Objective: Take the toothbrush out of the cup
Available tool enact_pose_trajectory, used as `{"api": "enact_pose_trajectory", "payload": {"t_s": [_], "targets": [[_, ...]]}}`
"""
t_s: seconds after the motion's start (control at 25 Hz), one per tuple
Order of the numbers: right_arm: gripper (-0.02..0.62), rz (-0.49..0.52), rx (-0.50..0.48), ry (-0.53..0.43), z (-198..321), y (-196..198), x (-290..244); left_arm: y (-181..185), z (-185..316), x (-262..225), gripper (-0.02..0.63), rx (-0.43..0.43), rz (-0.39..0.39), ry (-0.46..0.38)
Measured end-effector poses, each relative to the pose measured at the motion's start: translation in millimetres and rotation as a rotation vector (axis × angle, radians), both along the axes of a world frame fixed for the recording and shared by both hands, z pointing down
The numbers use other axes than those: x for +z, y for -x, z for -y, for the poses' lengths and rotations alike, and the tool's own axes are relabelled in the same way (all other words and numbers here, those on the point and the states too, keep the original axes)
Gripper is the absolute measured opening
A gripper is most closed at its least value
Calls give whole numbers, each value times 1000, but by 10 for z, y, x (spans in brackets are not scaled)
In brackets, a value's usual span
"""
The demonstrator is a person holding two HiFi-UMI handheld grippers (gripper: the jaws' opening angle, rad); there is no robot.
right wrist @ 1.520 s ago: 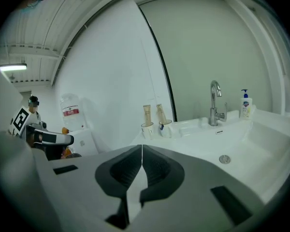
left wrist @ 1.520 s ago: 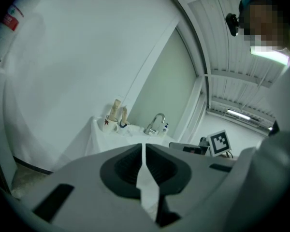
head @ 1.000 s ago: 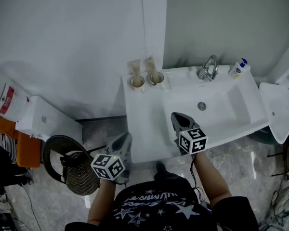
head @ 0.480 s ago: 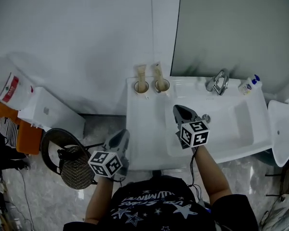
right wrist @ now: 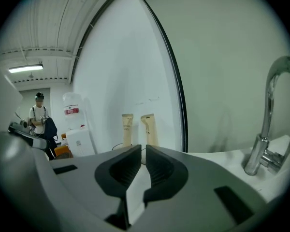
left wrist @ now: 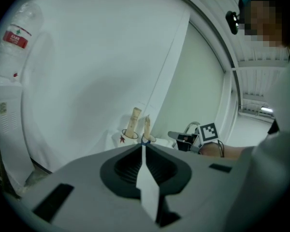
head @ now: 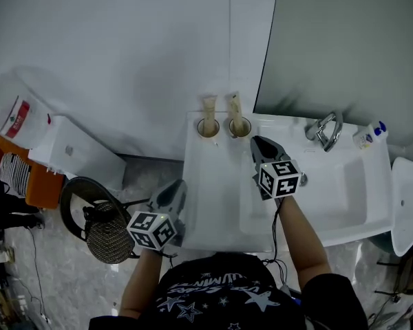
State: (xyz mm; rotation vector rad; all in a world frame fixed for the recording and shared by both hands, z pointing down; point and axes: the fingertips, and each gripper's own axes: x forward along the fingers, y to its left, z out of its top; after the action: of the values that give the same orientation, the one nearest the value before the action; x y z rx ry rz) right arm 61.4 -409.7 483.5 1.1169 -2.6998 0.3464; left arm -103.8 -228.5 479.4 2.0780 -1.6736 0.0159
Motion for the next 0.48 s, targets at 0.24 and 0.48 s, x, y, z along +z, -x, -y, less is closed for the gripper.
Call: {"api": "enact_pose_trajectory", "payload": {"t_s": [0.24,0.48], "targets": [[123,-4,-13,17,278,153,81,75,198,16,34,-38,26,1],[123,-41,-14,8,473,280,170,73,353,30,34,-21,54,-3]]}}
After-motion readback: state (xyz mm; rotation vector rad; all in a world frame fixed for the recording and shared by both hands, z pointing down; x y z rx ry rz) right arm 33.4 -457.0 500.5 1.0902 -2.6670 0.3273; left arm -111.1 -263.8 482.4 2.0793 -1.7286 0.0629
